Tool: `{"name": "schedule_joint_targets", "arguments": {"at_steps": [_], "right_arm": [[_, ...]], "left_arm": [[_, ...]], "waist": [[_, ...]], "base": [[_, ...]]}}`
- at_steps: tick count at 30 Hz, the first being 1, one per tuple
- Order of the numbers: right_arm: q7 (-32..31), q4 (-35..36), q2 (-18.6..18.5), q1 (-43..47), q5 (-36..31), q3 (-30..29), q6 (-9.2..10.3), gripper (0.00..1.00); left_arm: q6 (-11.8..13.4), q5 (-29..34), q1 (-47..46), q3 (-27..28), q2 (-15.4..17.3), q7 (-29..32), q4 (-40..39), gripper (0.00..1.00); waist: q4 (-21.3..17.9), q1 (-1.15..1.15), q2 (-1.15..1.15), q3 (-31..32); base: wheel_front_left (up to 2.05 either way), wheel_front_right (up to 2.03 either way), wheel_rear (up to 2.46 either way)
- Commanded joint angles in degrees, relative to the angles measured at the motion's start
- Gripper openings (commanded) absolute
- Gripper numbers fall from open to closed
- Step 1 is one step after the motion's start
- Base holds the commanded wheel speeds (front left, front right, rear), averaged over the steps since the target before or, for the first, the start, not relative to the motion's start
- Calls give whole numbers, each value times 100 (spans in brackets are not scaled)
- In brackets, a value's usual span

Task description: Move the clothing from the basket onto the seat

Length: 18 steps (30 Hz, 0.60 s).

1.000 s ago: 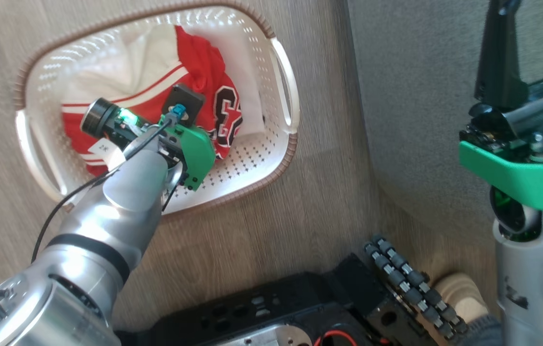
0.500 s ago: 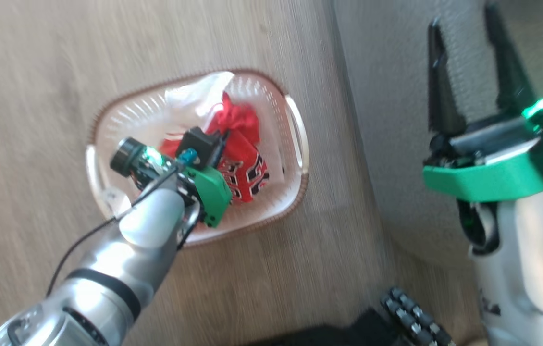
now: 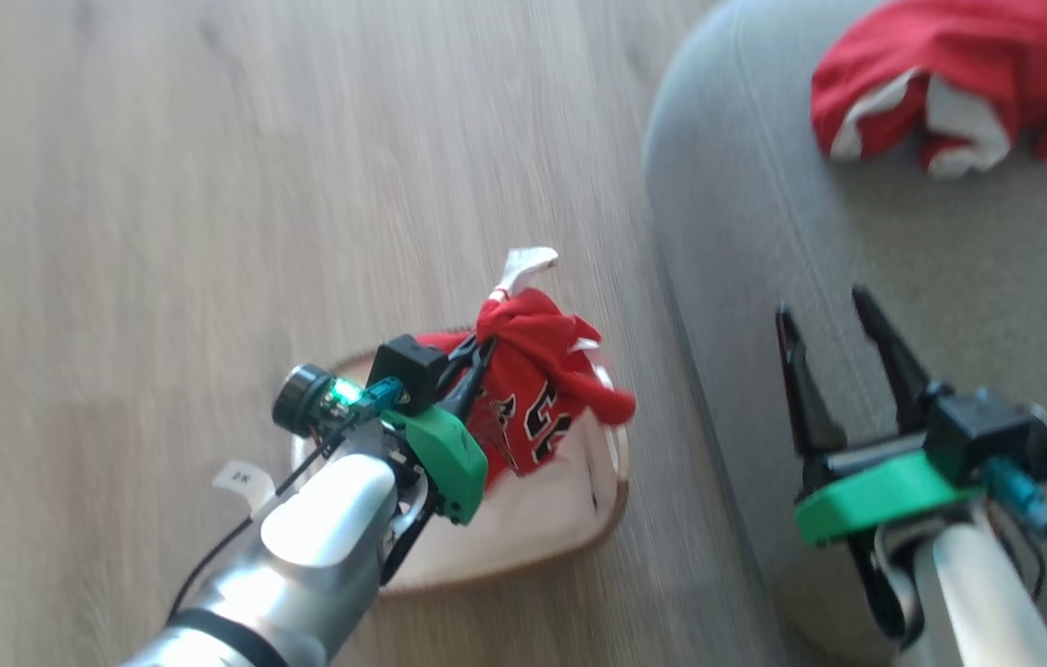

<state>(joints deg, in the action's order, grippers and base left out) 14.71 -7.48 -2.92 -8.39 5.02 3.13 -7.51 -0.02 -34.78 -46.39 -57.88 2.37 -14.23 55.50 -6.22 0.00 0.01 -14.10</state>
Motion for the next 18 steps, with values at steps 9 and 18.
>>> {"name": "schedule_joint_targets", "arguments": {"at_steps": [9, 18], "right_arm": [[-29, -239, 4, 583, 7, 115, 2, 100], [-69, -456, 4, 711, 57, 330, 2, 100]], "left_arm": [[44, -145, 107, 401, 140, -76, -664, 0], [179, -235, -59, 546, 337, 12, -1089, 0]], "waist": [[445, 0, -1, 1667], [569, 0, -1, 2074]], "base": [[0, 0, 0], [0, 0, 0]]}}
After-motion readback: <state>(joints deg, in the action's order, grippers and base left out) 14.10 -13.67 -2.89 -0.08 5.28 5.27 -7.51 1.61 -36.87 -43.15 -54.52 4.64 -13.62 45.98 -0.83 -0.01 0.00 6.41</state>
